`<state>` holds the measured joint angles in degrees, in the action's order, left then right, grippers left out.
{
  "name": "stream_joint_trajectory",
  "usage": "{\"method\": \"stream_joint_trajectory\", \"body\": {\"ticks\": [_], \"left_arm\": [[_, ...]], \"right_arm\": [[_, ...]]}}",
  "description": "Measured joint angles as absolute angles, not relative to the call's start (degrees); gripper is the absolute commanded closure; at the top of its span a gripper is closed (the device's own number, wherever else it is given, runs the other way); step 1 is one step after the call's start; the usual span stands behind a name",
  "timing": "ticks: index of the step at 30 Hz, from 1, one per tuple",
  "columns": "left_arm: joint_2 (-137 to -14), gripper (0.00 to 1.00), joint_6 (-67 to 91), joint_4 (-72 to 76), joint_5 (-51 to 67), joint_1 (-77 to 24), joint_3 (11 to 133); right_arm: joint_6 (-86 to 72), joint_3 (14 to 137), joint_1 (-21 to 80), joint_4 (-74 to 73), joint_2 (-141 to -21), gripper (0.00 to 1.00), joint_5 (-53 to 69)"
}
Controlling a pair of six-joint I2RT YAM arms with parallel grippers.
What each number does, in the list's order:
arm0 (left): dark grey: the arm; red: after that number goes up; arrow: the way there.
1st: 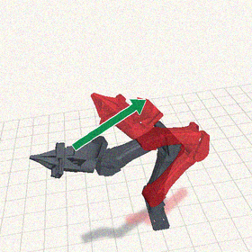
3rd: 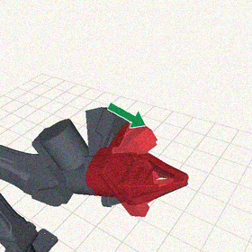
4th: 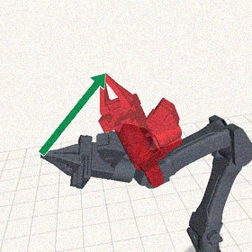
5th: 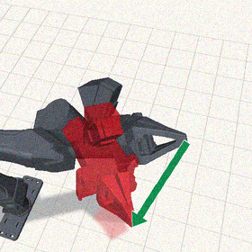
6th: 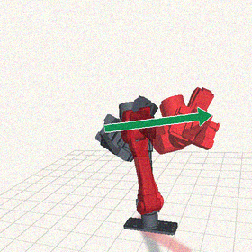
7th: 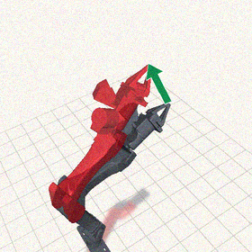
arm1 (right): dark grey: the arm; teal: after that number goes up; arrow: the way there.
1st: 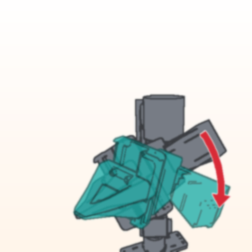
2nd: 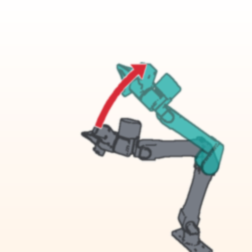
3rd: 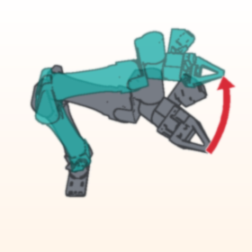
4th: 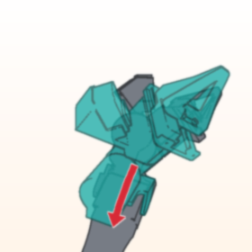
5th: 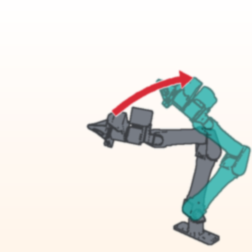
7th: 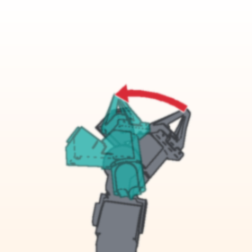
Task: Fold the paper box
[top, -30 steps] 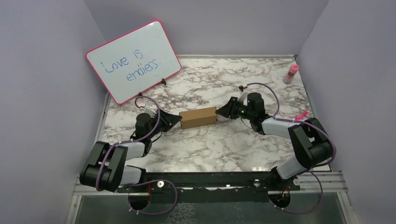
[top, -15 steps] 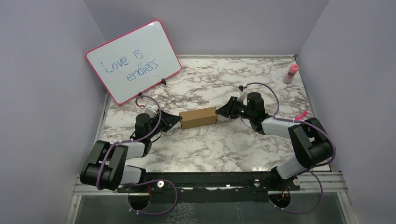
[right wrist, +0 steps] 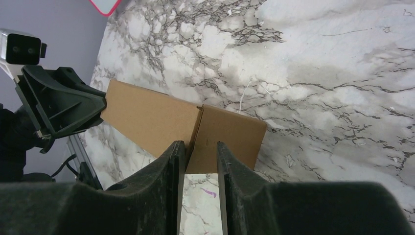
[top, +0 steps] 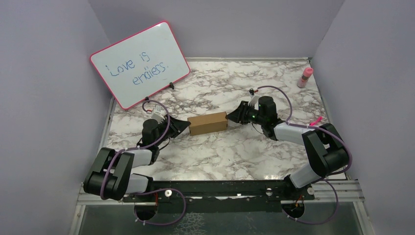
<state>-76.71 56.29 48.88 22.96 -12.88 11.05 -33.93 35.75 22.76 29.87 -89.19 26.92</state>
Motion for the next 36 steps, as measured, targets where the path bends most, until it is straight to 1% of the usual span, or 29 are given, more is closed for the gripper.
{"method": "stream_joint_trajectory", "body": {"ticks": [4, 7, 9, 10, 13, 18, 20, 22, 23, 24, 25, 31, 33, 36], "left_arm": [[-74.85, 0.85, 56.36, 46.76, 21.21, -13.50, 11.00], [-72.84, 0.78, 56.38, 44.25, 20.47, -13.76, 11.16], [-71.81, 0.72, 56.29, 42.59, 20.29, -13.80, 11.64], [-71.33, 0.67, 56.21, 41.19, 20.32, -13.80, 12.21], [-69.76, 0.54, 54.57, 35.57, 20.14, -13.80, 14.57], [-67.66, 0.41, 48.36, 20.91, 17.78, -13.56, 21.17], [-66.54, 0.36, 46.00, 16.49, 16.75, -13.56, 23.73], [-64.79, 0.26, 42.85, 12.21, 15.88, -13.50, 26.57], [-63.96, 0.17, 41.78, 10.94, 15.64, -13.50, 27.73], [-63.09, 0.04, 40.42, 9.82, 15.49, -13.47, 28.86], [-62.35, 0.01, 39.29, 9.06, 15.38, -13.45, 29.76], [-57.65, 0.01, 30.74, 6.07, 15.68, -13.23, 33.63], [-56.97, 0.01, 27.75, 4.95, 16.05, -13.21, 34.65], [-57.36, 0.01, 22.24, 2.22, 17.89, -13.19, 37.58]], "right_arm": [[-33.56, 35.75, 22.76, 29.87, -89.12, 0.68, 26.85], [-33.54, 35.83, 22.90, 29.85, -89.12, 0.68, 26.89], [-33.45, 36.16, 22.94, 29.36, -89.12, 0.67, 26.94], [-33.41, 36.40, 22.94, 28.97, -89.12, 0.66, 26.96], [-33.32, 37.26, 22.92, 27.42, -89.12, 0.62, 27.14], [-32.73, 39.11, 22.92, 23.79, -89.12, 0.50, 27.33], [-32.34, 39.97, 22.85, 22.13, -89.12, 0.47, 27.40], [-32.03, 40.75, 22.85, 20.62, -88.95, 0.45, 27.49], [-31.86, 41.12, 22.85, 19.79, -88.64, 0.45, 27.51], [-31.62, 41.32, 22.85, 19.20, -88.14, 0.43, 27.53], [-31.33, 41.56, 22.85, 18.39, -87.31, 0.42, 27.51], [-28.34, 43.11, 22.85, 14.28, -79.46, 0.33, 27.09], [-26.96, 43.13, 22.85, 12.71, -75.77, 0.29, 26.17], [-25.45, 43.07, 22.85, 11.09, -70.72, 0.21, 24.47]]}}
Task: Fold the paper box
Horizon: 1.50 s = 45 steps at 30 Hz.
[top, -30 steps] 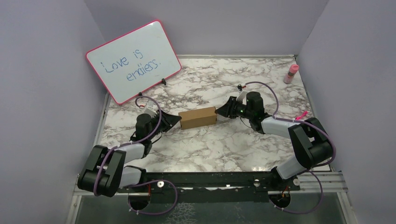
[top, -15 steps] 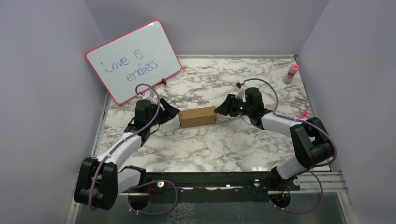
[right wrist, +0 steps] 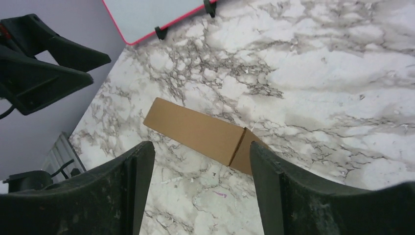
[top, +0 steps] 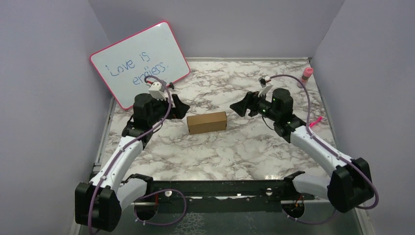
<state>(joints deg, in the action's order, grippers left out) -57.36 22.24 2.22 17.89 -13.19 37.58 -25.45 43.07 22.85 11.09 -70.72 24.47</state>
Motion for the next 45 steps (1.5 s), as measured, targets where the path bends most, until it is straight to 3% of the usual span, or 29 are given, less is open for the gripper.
{"method": "stream_joint_trajectory", "body": {"ticks": [7, 18, 35, 38, 45], "left_arm": [[-62.70, 0.01, 6.85, -6.55, 20.49, -18.41, 46.57], [-75.57, 0.01, -9.80, -15.84, 13.08, -31.31, 59.75], [-94.65, 0.02, -23.53, -28.69, 17.02, -35.40, 71.94], [-98.04, 0.08, -24.71, -30.37, 17.21, -35.77, 74.26], [-103.09, 0.37, -26.06, -33.47, 14.48, -37.30, 77.45]], "right_arm": [[-21.74, 40.07, 22.85, 10.09, -55.37, 0.00, 17.63], [-21.74, 29.78, 22.85, 10.13, -38.85, 0.00, 6.07], [-20.88, 29.39, 22.85, 10.13, -38.06, 0.00, 2.39], [-20.88, 29.39, 22.85, 10.13, -38.52, 0.00, 2.39], [-20.86, 29.39, 22.85, 10.13, -39.11, 0.00, 2.39]]}}
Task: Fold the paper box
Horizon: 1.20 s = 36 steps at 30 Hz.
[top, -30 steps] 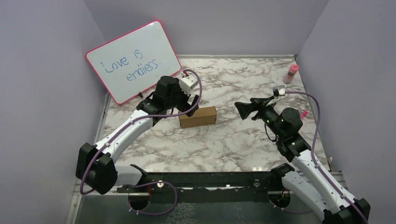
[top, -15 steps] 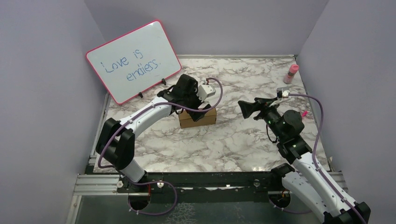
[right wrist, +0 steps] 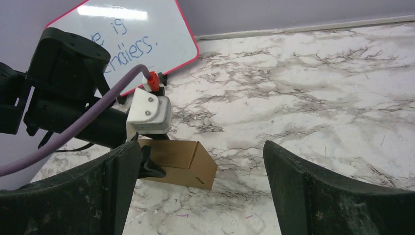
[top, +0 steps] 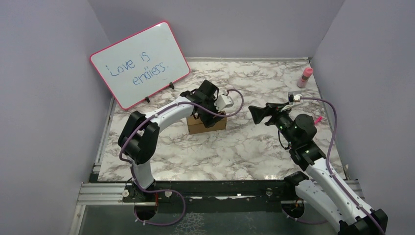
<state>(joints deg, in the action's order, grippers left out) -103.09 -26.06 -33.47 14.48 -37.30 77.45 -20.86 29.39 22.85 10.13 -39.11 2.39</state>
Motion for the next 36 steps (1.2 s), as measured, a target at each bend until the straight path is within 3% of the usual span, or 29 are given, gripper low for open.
{"method": "stream_joint_trajectory", "body": {"ticks": [3, 7, 16, 24, 26, 32, 36], "left_arm": [[-103.31, 0.50, -26.48, -34.26, 11.57, -38.61, 77.71], [-103.31, 0.58, -26.98, -34.76, 7.27, -40.40, 78.37], [-103.39, 0.60, -27.07, -32.95, -11.22, -42.17, 78.61], [-106.13, 0.56, -26.89, -21.61, -27.31, -45.58, 74.63], [-107.11, 0.53, -26.85, -18.65, -29.69, -47.03, 72.40], [-107.92, 0.28, -25.41, -15.42, -34.24, -49.28, 71.18], [-107.92, 0.18, -23.59, -15.29, -34.17, -50.06, 71.18]], "right_arm": [[-20.86, 29.39, 22.85, 10.11, -39.27, 0.00, 2.39], [-20.86, 29.39, 22.85, 10.11, -39.27, 0.00, 2.39], [-20.86, 29.39, 22.85, 10.11, -39.18, 0.00, 2.39], [-20.86, 29.39, 22.85, 10.09, -38.85, 0.00, 2.37], [-20.86, 29.39, 22.85, 10.07, -38.85, 0.00, 2.37], [-20.88, 29.39, 22.85, 10.04, -38.72, 0.00, 2.33], [-20.88, 29.39, 22.85, 10.04, -38.54, 0.00, 2.31]]}}
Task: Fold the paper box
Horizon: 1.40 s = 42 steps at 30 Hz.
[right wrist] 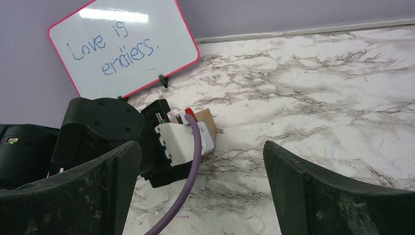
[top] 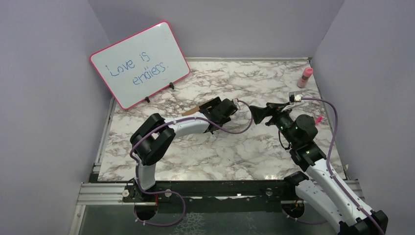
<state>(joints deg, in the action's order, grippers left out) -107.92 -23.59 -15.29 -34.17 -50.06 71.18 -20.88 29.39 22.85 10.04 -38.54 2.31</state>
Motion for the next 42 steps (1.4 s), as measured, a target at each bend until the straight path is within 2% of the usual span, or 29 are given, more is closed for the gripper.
{"method": "stream_joint_trajectory", "body": {"ticks": [7, 23, 32, 42], "left_arm": [[-107.92, 0.01, -21.50, -16.23, -32.49, -51.51, 71.57], [-101.89, 0.01, -12.73, -18.50, -16.95, -49.21, 75.02], [-92.86, 0.01, 1.87, -19.03, -8.19, -29.39, 72.93], [-70.39, 0.01, 14.06, -16.73, 2.35, -5.17, 56.51]], "right_arm": [[-20.88, 29.39, 22.85, 9.76, -37.56, 0.00, 1.91], [-20.91, 29.71, 22.92, 8.38, -34.83, 0.00, -2.74], [-20.03, 30.39, 22.81, 3.20, -34.81, 0.00, -7.75], [-18.59, 33.85, 22.81, -2.74, -34.37, 0.00, -15.31]]}}
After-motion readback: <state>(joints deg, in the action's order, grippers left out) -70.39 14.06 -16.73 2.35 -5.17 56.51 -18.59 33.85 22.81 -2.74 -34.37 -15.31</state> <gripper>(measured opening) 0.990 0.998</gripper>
